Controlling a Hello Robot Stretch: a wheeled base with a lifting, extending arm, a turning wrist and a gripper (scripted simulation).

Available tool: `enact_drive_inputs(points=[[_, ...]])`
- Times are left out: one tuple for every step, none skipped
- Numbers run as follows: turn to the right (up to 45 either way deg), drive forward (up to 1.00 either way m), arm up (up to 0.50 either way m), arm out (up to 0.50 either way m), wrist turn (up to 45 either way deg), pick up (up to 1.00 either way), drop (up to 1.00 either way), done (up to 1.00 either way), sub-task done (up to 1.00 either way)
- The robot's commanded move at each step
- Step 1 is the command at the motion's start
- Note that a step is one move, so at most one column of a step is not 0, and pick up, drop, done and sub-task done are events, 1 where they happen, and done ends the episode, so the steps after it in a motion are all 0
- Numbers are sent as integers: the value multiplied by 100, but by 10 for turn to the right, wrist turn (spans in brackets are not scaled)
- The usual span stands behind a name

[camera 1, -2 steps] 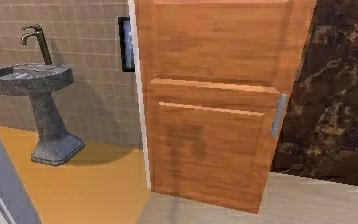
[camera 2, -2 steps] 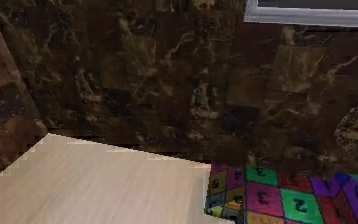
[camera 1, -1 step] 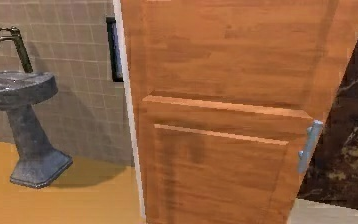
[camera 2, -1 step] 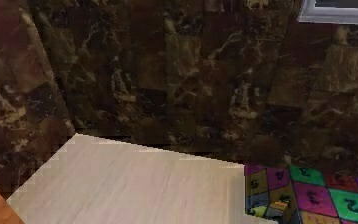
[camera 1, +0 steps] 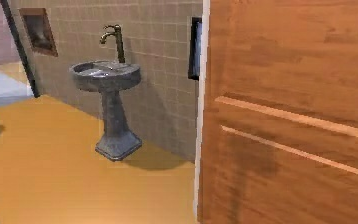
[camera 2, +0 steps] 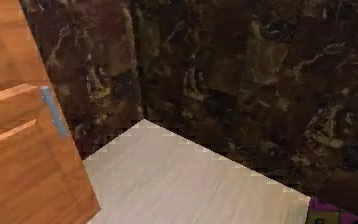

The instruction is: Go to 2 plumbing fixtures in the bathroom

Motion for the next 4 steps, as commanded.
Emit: enact_drive_inputs(points=[[0, 50, 0, 0, 0, 0, 0, 0, 0], [-450, 0, 0, 0, 0, 0, 0, 0, 0], [-90, 0, 0, 0, 0, 0, 0, 0, 0], [0, 75, 0, 0, 0, 0, 0, 0, 0]])
